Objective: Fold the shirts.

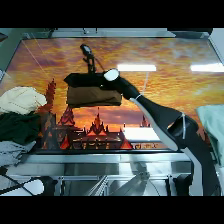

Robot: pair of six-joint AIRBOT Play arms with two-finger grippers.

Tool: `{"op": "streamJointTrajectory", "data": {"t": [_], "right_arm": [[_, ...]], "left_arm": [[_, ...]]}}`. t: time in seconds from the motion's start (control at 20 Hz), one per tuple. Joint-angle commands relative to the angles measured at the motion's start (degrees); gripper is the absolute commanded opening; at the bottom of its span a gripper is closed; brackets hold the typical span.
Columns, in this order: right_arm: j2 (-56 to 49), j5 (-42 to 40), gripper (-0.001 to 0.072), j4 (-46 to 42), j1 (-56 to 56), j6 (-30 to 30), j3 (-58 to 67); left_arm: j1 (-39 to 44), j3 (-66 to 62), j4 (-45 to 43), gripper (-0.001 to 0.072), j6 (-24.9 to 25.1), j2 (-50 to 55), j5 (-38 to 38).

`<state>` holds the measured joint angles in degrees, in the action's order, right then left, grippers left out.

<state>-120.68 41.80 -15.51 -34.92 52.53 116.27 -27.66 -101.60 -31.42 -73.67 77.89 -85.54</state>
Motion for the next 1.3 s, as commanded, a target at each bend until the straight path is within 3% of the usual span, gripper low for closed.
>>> {"op": "streamJointTrajectory", "data": {"t": [0.0, 0.2, 0.3, 0.35, 0.45, 0.5, 0.6, 0.8, 1.0, 1.05, 1.1, 1.15, 1.25], "right_arm": [[3.6, 19.0, 0.0017, -11.7, 10.3, 13.2, 0.4], [6.9, 38.9, 0.0017, -32.7, 23.4, 27.4, 0.1], [7.3, 41.2, 0.0019, -37.3, 27.9, 30.3, -2.6], [6.8, 40.3, 0.0074, -37.1, 29.2, 32.2, -5.0], [4.5, 37.7, 0.0593, -36.7, 30.0, 35.7, -8.2], [2.8, 36.3, 0.0651, -36.2, 29.6, 36.0, -8.6], [-1.7, 34.0, 0.0651, -28.8, 28.8, 35.2, -8.6], [-9.7, 28.1, 0.0652, -6.0, 25.7, 29.4, -8.6], [-13.1, 23.7, 0.0651, 5.7, 21.1, 24.3, -8.6], [-13.2, 23.2, 0.0549, 8.6, 20.2, 22.5, -8.6], [-13.1, 23.4, 0.0135, 13.2, 19.6, 19.5, -8.6], [-13.0, 24.2, 0.0031, 18.8, 19.2, 15.2, -8.5], [-11.4, 24.6, 0.0018, 23.8, 19.3, 14.0, -7.9]], "left_arm": [[-2.0, 6.9, 0.0, 0.0025, 2.2, -2.6, -0.1], [-1.8, 12.5, 0.0, 0.0025, 3.4, -4.2, -0.9], [-1.0, 14.8, 0.0, 0.0024, 4.4, -4.8, -1.1], [-0.6, 15.5, 0.0, 0.0025, 4.4, -4.9, -1.3], [0.7, 16.8, 0.0, 0.0024, 4.6, -4.9, -0.9], [1.3, 17.3, -0.1, 0.0024, 4.9, -4.9, -0.4], [2.6, 18.3, 0.0, 0.0024, 5.6, -4.9, 0.4], [3.9, 18.6, -0.3, 0.0025, 6.4, -4.9, 1.4], [3.9, 18.6, -0.4, 0.0025, 7.0, -4.9, 1.6], [3.9, 18.6, -0.4, 0.0024, 7.2, -4.9, 1.6], [3.9, 18.6, -0.4, 0.0024, 7.2, -4.9, 1.6], [3.9, 18.6, -0.4, 0.0025, 7.2, -4.9, 1.6], [3.9, 18.6, -0.4, 0.0024, 7.2, -4.9, 1.5]]}}
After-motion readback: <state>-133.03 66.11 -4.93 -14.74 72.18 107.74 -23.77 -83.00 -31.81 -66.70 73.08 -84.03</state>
